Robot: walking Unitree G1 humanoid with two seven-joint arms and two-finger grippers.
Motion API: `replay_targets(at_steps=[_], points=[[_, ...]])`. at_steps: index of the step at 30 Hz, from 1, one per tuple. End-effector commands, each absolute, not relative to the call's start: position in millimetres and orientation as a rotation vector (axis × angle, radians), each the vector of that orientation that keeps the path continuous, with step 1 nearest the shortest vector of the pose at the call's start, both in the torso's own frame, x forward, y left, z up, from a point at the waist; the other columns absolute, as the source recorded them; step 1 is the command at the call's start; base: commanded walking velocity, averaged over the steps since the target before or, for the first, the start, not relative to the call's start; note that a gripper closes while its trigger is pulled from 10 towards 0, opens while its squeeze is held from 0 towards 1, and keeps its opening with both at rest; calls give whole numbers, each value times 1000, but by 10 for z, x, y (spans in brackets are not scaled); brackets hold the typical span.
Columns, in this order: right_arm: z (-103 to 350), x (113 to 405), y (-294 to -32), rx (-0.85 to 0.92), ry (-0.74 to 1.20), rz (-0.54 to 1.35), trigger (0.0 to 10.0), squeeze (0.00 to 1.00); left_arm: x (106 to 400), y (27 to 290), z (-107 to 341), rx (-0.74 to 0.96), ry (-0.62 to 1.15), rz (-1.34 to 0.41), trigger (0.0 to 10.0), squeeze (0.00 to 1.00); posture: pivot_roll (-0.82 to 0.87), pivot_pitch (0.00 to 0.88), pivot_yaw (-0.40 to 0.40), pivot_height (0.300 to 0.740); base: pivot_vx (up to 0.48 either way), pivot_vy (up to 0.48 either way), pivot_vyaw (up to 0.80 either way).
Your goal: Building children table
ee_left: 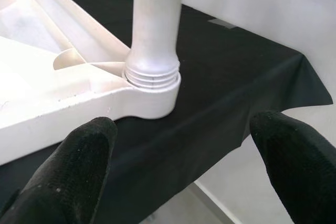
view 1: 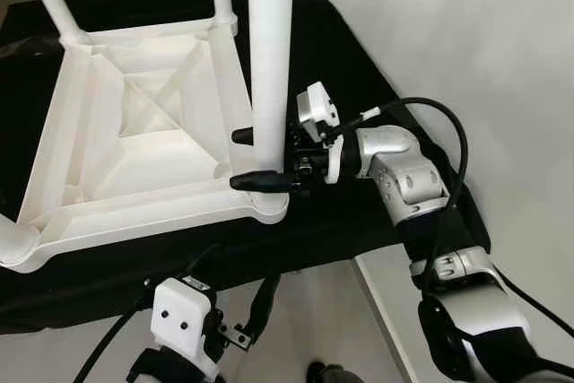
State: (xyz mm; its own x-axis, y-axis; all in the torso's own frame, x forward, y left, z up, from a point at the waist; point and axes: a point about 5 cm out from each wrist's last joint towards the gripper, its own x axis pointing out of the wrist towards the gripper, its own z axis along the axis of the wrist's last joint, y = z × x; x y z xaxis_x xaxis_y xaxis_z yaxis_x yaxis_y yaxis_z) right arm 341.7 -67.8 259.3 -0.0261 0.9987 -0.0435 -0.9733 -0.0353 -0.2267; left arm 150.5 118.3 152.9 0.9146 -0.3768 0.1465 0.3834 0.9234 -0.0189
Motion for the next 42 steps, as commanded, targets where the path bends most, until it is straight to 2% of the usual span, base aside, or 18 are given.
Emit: replay_targets(at_steps=[1, 7, 11, 12, 14, 15, 16, 17, 18, 20, 26, 27, 28, 29, 32, 33, 39, 42], points=[[2609, 3380, -635, -201, -150, 1682, 0, 0, 1482, 1181, 1533, -47, -135, -390, 10000, 0, -17, 228, -43, 740, 0, 0, 0], [2508, 3385, -712, -187, -136, 1705, 0, 0, 1479, 1174, 1537, -50, -135, -389, 10000, 0, -23, 234, -44, 740, 0, 0, 0], [2415, 3346, -829, -175, -137, 1620, 0, 0, 1484, 1172, 1539, -53, -137, -389, 10000, 0, -34, 237, -42, 740, 0, 0, 0], [2344, 3316, -891, -166, -129, 1491, 0, 0, 1488, 1171, 1540, -55, -138, -391, 10000, 0, -45, 240, -44, 740, 0, 0, 0], [2285, 3282, -879, -150, -123, 1400, 0, 0, 1490, 1174, 1540, -55, -139, -392, 10000, 0, -55, 242, -52, 740, 0, 0, 0], [2102, 3274, -826, -141, -83, 1014, 0, 0, 1492, 1182, 1540, -55, -140, -391, 10000, 0, -60, 244, -49, 740, 0, 0, 0], [2102, 3274, -826, -141, -83, 1014, 0, 0, 1492, 1182, 1540, -55, -140, -391, 10000, 0, -60, 244, -49, 740, 0, 0, 0], [1996, 3246, -865, -140, -57, 716, 0, 0, 1493, 1188, 1540, -55, -140, -391, 10000, 0, -62, 245, -48, 740, 0, 0, 0], [1877, 3077, -825, -137, -22, 605, 0, 0, 1502, 1192, 1543, -55, -142, -391, 10000, 0, -60, 247, -36, 740, 0, 0, 0], [1774, 2880, -687, -113, 22, 649, 0, 0, 1513, 1195, 1538, -54, -142, -390, 10000, 0, -71, 235, -25, 740, 0, 0, 0], [1737, 2909, -558, -77, 41, 720, 0, 0, 1534, 1198, 1521, -56, -141, -395, 10000, 0, -61, 219, -27, 740, 0, 0, 0], [1778, 2985, -537, -75, 37, 753, 3059, 0, 1548, 1196, 1514, -56, -142, -401, 10000, 0, -64, 213, -30, 740, 0, 0, 0], [1778, 2985, -537, -75, 37, 753, 3059, 0, 1548, 1196, 1514, -56, -142, -401, 10000, 0, -64, 213, -30, 740, 0, 0, 0], [1840, 3023, -517, -62, 20, 805, 10000, 0, 1552, 1197, 1511, -56, -143, -398, 10000, 0, -65, 209, -31, 740, 0, 0, 0], [1985, 3061, -497, -20, -19, 935, 10000, 0, 1560, 1201, 1509, -56, -147, -387, 10000, 0, -63, 204, -32, 740, 0, 0, 0], [2050, 3071, -502, -6, -41, 1013, 10000, 1000, 1563, 1200, 1511, -56, -148, -386, 10000, 0, -61, 204, -31, 740, 0, 0, 0], [2368, 3119, -617, -84, -142, 1339, 10000, 1000, 1553, 1188, 1511, -58, -146, -392, 10000, 0, -51, 202, -30, 740, 0, 0, 0], [2414, 3156, -640, -106, -155, 1399, 10000, 1000, 1547, 1187, 1512, -58, -145, -393, 10000, 0, -49, 205, -29, 740, 0, 0, 0]])
